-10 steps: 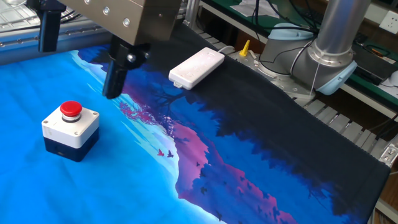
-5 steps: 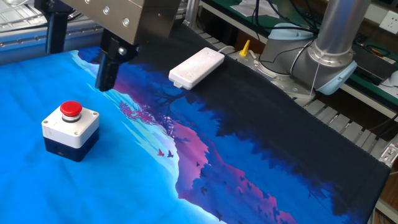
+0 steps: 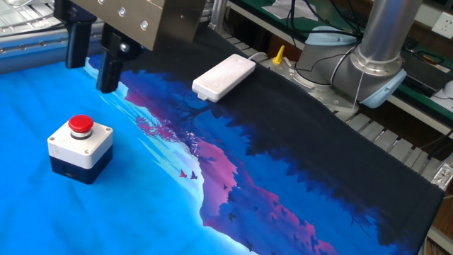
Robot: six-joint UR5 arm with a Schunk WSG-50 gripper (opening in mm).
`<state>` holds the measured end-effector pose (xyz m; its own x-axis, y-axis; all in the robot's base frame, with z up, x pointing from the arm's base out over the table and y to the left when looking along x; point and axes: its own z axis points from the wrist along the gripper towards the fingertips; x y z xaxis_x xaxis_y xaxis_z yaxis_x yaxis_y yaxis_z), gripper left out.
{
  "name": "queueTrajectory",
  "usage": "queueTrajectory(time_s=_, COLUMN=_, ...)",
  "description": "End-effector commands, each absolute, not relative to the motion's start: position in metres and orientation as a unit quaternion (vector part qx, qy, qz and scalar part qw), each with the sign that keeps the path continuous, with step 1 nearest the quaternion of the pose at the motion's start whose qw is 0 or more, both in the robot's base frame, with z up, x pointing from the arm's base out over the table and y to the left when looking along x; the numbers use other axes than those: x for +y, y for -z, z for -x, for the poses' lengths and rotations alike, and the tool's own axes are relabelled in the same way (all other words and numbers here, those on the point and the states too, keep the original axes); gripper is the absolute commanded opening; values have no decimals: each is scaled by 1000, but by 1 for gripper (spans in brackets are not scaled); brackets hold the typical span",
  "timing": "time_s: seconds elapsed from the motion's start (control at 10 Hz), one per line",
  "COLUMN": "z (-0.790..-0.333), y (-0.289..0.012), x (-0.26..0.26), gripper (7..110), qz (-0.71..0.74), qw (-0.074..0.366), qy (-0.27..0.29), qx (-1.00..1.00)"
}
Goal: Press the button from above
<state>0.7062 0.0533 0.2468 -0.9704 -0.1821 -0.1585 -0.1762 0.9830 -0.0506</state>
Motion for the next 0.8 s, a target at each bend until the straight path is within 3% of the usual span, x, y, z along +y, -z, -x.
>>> queueTrajectory(time_s=0.0, z=-699, y=-246, x=46, gripper=22, qz=99, qw=80, qy=11, qx=992)
queueTrajectory(time_s=0.1, z=-695, y=-244, x=40, gripper=22, qz=101, qw=80, qy=11, qx=992)
queueTrajectory(time_s=0.2, z=-691, y=-241, x=35, gripper=7, qz=104, qw=81, qy=7, qx=991)
queueTrajectory(time_s=0.5, z=-654, y=-230, x=34, gripper=7, qz=78, qw=53, qy=-35, qx=995)
queueTrajectory(time_s=0.7, z=-642, y=-213, x=22, gripper=7, qz=87, qw=61, qy=-46, qx=993)
